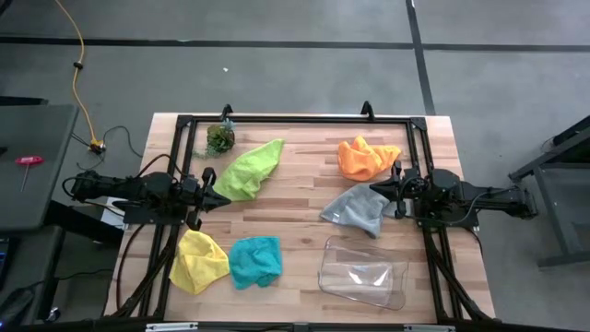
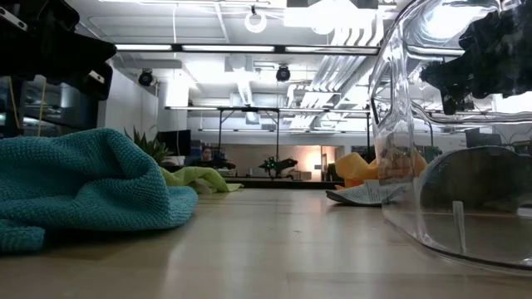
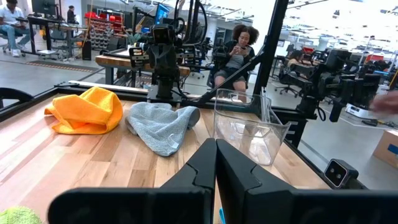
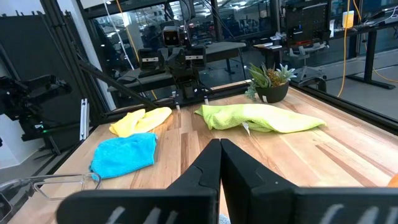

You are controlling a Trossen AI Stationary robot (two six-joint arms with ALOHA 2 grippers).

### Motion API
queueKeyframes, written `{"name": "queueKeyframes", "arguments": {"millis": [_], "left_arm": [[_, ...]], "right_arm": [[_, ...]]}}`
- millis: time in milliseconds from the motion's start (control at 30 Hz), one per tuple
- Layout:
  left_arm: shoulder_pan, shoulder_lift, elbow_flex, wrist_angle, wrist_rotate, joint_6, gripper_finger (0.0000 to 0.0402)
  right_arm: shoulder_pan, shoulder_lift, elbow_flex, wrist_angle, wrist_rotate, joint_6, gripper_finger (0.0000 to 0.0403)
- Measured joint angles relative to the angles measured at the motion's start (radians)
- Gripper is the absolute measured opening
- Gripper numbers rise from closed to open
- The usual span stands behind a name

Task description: Fold microfiber towels

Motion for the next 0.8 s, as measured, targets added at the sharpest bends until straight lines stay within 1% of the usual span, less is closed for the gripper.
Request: {"name": "queueKeyframes", "arguments": {"millis": [367,433,600,667,733,800], "left_arm": [[0.000,0.000,0.000,0.000,0.000,0.000,0.0000],[0.000,0.000,0.000,0.000,0.000,0.000,0.0000],[0.000,0.000,0.000,0.000,0.000,0.000,0.0000],[0.000,0.000,0.000,0.000,0.000,0.000,0.0000],[0.000,0.000,0.000,0.000,0.000,0.000,0.0000],[0.000,0.000,0.000,0.000,0.000,0.000,0.0000]], "right_arm": [[0.000,0.000,0.000,0.008,0.000,0.008,0.0000],[0.000,0.000,0.000,0.060,0.002,0.072,0.0000],[0.000,0.000,0.000,0.355,0.061,0.334,0.0000],[0.000,0.003,0.000,0.448,0.082,0.359,0.0000],[0.000,0.016,0.015,0.465,0.076,0.360,0.0000],[0.000,0.052,0.064,0.403,0.064,0.360,0.0000]]}}
